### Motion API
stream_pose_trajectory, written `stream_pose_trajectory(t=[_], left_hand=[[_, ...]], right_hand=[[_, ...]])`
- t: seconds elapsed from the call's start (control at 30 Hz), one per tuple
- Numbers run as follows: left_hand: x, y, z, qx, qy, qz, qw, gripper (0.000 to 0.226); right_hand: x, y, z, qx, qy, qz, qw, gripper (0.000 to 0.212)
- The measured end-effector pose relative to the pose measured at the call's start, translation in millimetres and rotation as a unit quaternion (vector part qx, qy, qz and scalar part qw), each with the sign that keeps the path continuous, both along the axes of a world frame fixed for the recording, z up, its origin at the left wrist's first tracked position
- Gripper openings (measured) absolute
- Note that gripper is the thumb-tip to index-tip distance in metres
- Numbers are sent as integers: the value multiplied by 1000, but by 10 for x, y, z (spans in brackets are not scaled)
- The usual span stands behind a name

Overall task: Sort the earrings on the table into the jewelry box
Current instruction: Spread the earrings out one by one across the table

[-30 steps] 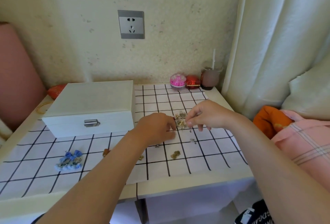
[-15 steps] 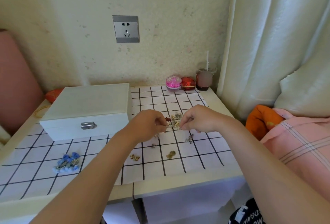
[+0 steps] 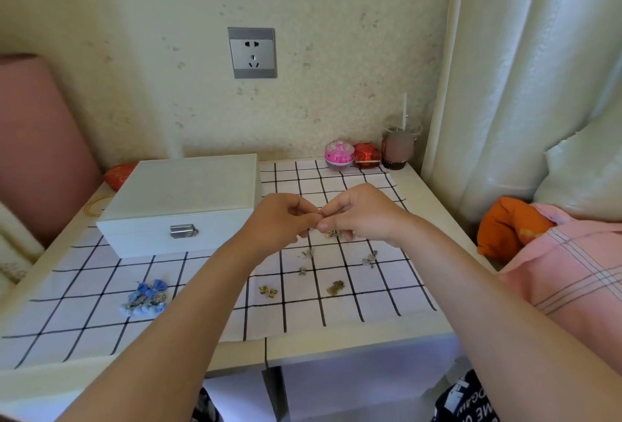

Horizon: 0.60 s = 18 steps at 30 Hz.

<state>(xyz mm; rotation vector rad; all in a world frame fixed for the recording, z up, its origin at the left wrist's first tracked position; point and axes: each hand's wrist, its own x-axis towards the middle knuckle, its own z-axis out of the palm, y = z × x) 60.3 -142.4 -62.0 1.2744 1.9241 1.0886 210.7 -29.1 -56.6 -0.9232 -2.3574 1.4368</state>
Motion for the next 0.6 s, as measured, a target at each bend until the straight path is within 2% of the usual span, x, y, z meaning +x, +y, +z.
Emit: stream_pose_trajectory(t=[0.13, 0.3, 0.47, 0.6], left_hand=[[35, -48, -23, -25, 59, -48, 997, 5], [37, -125, -124, -55, 203, -54, 976, 21], [33, -124, -190, -130, 254, -89, 954, 27], [79, -56, -227, -140, 262, -82, 951, 18]], right_hand=[[91, -16, -32, 43, -44, 0, 998, 10], [283, 48, -76, 93, -81, -39, 992, 10], [529, 203, -183, 151, -156, -73, 973, 4], [627, 241, -245, 118, -209, -85, 967, 6]])
